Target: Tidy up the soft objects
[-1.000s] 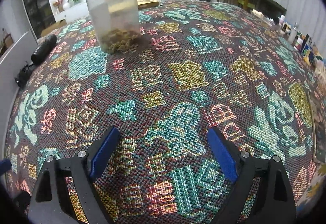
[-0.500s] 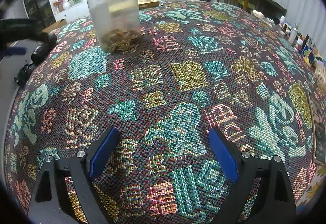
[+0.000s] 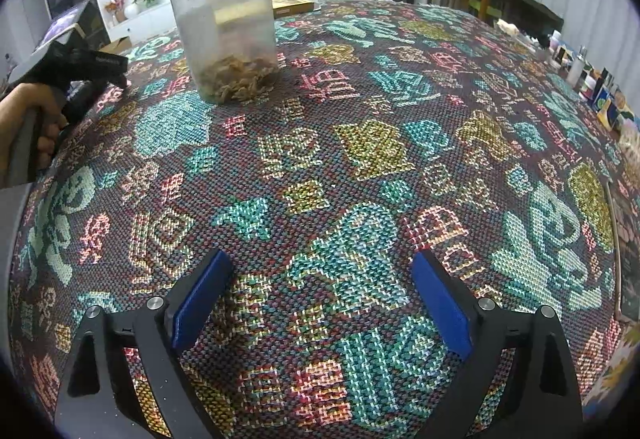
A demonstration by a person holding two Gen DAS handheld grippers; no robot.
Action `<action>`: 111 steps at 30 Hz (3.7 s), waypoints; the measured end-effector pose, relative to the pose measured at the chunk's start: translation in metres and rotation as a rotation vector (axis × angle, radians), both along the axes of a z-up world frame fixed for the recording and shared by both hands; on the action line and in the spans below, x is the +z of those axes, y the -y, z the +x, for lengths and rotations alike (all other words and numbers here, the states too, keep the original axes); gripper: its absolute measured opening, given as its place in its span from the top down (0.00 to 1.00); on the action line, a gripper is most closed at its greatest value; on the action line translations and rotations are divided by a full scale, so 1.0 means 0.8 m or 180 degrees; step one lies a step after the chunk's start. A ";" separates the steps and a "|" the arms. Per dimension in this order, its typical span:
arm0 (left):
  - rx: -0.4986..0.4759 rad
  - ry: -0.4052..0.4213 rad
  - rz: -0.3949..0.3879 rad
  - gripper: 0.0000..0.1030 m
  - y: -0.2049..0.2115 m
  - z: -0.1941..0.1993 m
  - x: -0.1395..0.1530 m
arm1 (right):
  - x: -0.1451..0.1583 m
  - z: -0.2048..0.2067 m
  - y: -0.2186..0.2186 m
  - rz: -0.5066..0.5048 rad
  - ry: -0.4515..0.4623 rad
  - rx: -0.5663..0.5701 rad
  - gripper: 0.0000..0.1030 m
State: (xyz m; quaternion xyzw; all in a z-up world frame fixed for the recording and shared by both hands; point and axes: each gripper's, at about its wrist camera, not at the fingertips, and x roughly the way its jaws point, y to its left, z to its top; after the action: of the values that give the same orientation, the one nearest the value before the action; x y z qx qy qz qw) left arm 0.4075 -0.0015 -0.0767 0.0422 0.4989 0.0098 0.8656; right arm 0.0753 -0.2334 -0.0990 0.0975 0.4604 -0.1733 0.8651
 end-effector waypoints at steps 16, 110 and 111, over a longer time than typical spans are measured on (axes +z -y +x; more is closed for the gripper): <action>-0.1380 -0.0361 -0.1104 0.60 0.097 -0.231 0.030 | 0.003 -0.005 0.011 0.0213 0.0135 -0.0038 0.08; -0.0699 0.0240 -0.0346 0.00 0.033 -0.274 -0.010 | 0.000 -0.001 0.001 0.0023 0.0016 -0.0015 0.08; -0.0699 0.0240 -0.0346 0.00 0.033 -0.274 -0.010 | 0.000 -0.001 0.001 0.0018 0.0015 -0.0014 0.08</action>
State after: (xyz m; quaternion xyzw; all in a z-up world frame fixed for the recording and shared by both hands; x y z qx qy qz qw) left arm 0.1881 -0.0282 -0.0845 0.0492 0.4582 -0.1105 0.8806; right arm 0.0747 -0.2342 -0.0988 0.1014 0.4587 -0.1737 0.8655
